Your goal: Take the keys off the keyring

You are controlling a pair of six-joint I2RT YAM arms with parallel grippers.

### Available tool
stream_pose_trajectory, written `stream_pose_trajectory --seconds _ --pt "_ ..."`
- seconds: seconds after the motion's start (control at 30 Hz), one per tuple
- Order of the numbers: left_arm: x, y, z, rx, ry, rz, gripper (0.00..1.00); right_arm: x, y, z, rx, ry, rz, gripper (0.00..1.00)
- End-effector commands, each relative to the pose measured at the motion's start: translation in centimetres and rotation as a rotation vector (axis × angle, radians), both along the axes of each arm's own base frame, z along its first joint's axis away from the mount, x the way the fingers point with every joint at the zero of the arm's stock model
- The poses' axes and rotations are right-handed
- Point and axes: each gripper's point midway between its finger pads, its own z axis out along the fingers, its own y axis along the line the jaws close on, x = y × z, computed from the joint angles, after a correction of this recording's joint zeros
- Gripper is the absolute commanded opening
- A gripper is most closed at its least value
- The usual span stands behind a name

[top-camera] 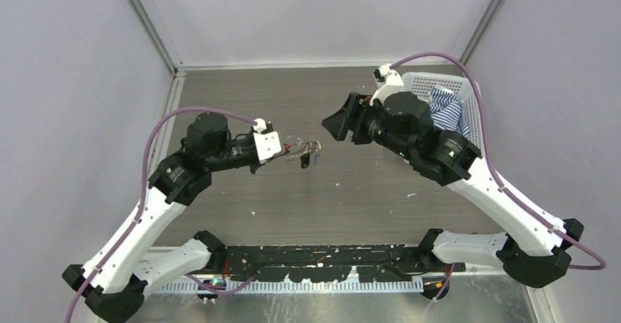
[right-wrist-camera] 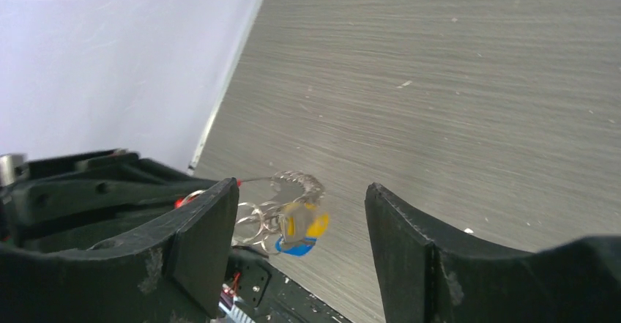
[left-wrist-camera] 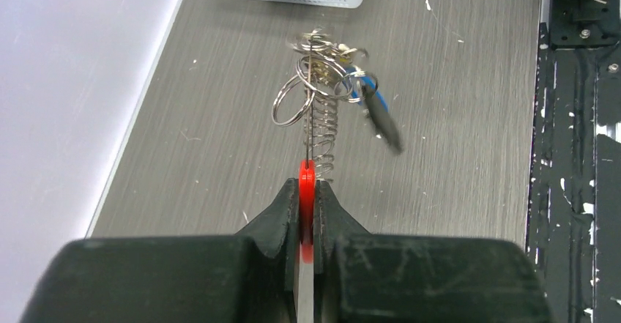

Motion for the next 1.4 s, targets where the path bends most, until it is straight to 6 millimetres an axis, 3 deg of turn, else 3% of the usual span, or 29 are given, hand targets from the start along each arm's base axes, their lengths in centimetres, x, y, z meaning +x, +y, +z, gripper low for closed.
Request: stream_pose_trajectory --seconds 0.0,0.13,0.4,0.57,0.7,1.0,1.37 --pt "-0.3 0.1 1.9 0.013 -0.107 -0.034 0.0 -2.2 0.7 3.5 0.08 -0.138 0.151 0.66" --pt "0.2 0.1 3.1 -0.026 -0.161 0.016 0.0 -5.3 1.7 4.5 0.12 -0.199 0.284 0.59" --pt "0.7 -0.5 4.2 -0.043 -0.197 0.044 0.0 -8.0 5.9 3.0 0.013 -0.248 0.373 0.48" --pt "0.7 -0.9 4.8 -0.061 -0.205 0.044 0.0 -7.7 6.8 2.0 -0.035 -0.263 0.328 0.42" --pt "0.6 -0.9 5.4 -0.078 -0.216 0.044 0.0 -6.6 5.6 1.3 -0.076 -0.293 0.235 0.41" --pt "0.4 -1.2 6.3 -0.097 -0.233 0.04 0.0 -5.2 4.3 1.1 -0.087 -0.336 0.135 0.41" --pt "0.6 -1.8 6.4 -0.093 -0.232 0.033 0.0 -5.0 4.8 1.5 -0.07 -0.329 0.126 0.43"
